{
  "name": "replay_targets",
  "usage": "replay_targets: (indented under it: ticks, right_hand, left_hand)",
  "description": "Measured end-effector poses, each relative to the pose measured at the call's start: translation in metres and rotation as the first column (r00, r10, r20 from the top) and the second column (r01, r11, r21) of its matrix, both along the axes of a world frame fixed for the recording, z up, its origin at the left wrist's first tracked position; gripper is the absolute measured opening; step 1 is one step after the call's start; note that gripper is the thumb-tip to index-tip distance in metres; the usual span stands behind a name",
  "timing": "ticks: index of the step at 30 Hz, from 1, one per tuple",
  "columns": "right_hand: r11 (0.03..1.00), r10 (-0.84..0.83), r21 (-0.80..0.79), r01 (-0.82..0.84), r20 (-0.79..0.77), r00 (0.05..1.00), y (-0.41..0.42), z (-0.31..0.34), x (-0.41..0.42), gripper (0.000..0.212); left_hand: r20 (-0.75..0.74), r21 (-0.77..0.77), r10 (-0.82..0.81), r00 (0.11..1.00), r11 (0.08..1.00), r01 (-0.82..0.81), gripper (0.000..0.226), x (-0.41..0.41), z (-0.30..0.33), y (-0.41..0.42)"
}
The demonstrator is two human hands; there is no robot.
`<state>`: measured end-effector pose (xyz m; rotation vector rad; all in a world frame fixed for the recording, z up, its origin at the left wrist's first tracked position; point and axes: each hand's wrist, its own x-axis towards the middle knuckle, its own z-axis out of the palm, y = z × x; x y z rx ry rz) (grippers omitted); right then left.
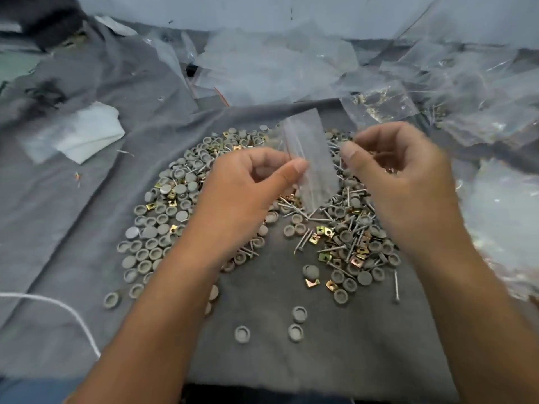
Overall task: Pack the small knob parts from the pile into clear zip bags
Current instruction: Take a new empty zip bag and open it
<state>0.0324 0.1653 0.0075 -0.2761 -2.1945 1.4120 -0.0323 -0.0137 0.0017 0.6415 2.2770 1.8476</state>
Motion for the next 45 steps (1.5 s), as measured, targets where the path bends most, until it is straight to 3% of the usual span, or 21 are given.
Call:
replay_targets:
  ticks: [2,6,12,15,20,24,26,31,36,39,41,43,45]
  right_hand:
    - [0.995,0.096,0.030,-0.095,-0.020,0.995,-0.015,-0.005,0.002,0.015]
    - [0.947,0.291,-0.159,-0.279,0.060,0.955,-0.027,-0.007,0.002,0.017]
    - [0.919,0.341,-0.249,-0.305,0.116,0.933,-0.007,-0.012,0.003,0.014]
    - [0.919,0.363,-0.225,-0.323,0.162,0.918,0.001,-0.015,0.006,0.013]
    - [0.917,0.360,-0.264,-0.300,0.219,0.907,-0.002,-0.017,0.008,0.012]
    - [0.964,0.257,-0.142,-0.223,0.312,0.914,-0.005,-0.018,0.008,0.014]
    - [0.977,0.201,-0.125,-0.172,0.283,0.938,-0.006,-0.018,0.008,0.014]
    - [0.980,0.087,-0.192,-0.056,0.157,0.984,-0.008,-0.018,0.006,0.009]
    - [0.967,0.172,-0.218,-0.133,0.171,0.970,-0.008,-0.019,0.007,0.010]
    - [0.953,0.304,-0.117,-0.281,0.322,0.896,-0.001,-0.019,0.010,0.014]
    - [0.895,0.342,0.084,-0.437,0.499,0.796,0.001,-0.021,0.014,0.023]
    - [0.750,0.255,0.349,-0.561,0.630,0.733,-0.003,-0.027,0.019,0.030]
    - [0.617,0.167,0.516,-0.594,0.652,0.740,-0.012,-0.031,0.021,0.032]
  left_hand:
    - [-0.057,-0.031,0.046,0.997,0.998,-0.048,0.020,-0.001,-0.003,-0.001]
    - [-0.191,-0.038,0.035,0.981,0.998,-0.043,0.012,0.007,-0.006,0.009]
    - [-0.084,-0.011,-0.111,0.990,0.994,0.110,0.015,0.006,-0.001,0.005]
    - [-0.085,-0.105,-0.063,0.994,0.993,0.054,0.016,0.001,-0.003,0.002]
    - [-0.301,-0.211,0.050,0.952,0.970,-0.117,0.012,0.000,-0.006,0.006]
    - [-0.569,-0.295,0.051,0.821,0.919,-0.262,0.018,0.001,-0.007,0.007]
    - [-0.633,-0.358,0.011,0.774,0.883,-0.305,0.023,0.002,-0.009,0.006]
    - [-0.601,-0.459,-0.095,0.794,0.854,-0.246,0.031,0.010,-0.003,0.008]
    - [-0.500,-0.512,-0.098,0.860,0.835,-0.202,0.028,0.013,-0.002,0.007]
    - [-0.518,-0.434,-0.020,0.855,0.868,-0.243,0.025,0.007,-0.004,0.004]
    - [-0.554,-0.400,-0.001,0.833,0.877,-0.265,0.026,0.003,-0.006,0.002]
    - [-0.584,-0.387,-0.008,0.811,0.881,-0.271,0.027,0.001,-0.008,0.001]
    - [-0.597,-0.383,-0.004,0.802,0.880,-0.280,0.029,0.001,-0.009,0.001]
